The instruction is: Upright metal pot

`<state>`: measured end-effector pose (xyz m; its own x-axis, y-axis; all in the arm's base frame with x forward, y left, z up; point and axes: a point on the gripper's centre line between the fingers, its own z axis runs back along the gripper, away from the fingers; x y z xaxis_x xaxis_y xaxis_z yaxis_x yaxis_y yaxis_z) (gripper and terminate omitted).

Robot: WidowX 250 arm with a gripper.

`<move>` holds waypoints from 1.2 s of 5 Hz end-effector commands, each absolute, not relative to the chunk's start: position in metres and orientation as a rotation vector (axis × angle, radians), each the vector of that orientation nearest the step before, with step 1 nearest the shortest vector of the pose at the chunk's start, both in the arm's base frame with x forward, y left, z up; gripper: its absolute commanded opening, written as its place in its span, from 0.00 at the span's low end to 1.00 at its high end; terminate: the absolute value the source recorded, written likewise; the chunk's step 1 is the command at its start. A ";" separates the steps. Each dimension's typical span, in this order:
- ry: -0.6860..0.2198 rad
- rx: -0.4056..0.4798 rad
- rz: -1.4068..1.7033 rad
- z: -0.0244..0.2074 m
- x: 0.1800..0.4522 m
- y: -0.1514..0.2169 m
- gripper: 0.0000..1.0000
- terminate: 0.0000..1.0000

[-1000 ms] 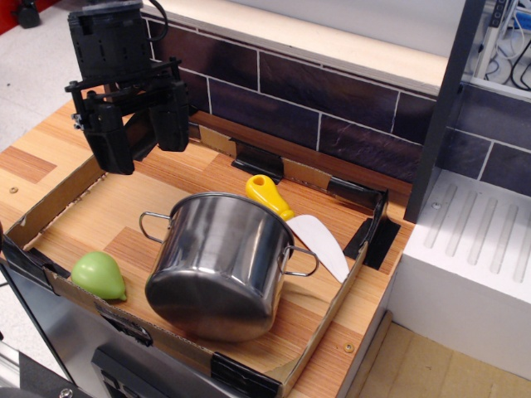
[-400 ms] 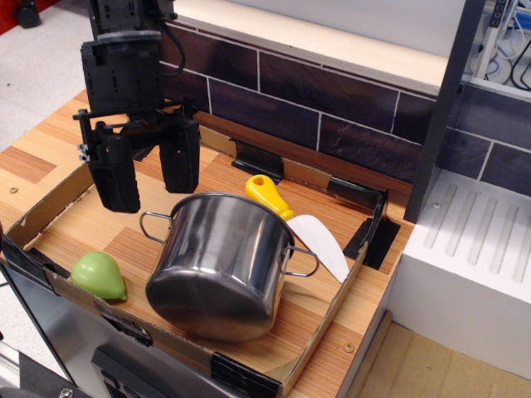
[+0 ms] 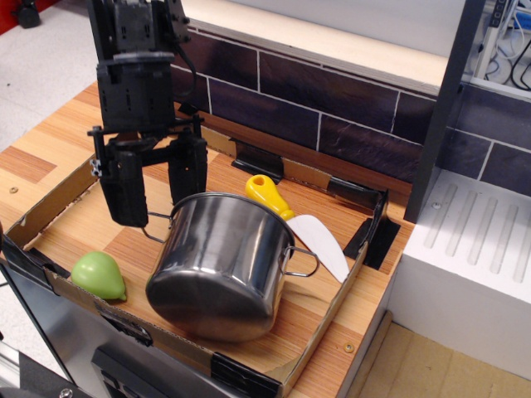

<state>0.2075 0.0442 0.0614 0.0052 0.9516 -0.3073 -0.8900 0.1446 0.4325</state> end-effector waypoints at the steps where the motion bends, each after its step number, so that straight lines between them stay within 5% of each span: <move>1: 0.630 0.114 1.254 0.066 0.216 0.041 1.00 0.00; 2: 0.672 0.117 1.195 0.062 0.216 0.036 1.00 0.00; 3: 0.691 0.102 1.137 0.065 0.216 0.034 0.00 0.00; 6: 0.678 0.194 1.027 0.055 0.216 0.031 0.00 0.00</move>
<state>0.2101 0.0285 0.0438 0.3214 0.8269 -0.4614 -0.6961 0.5367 0.4769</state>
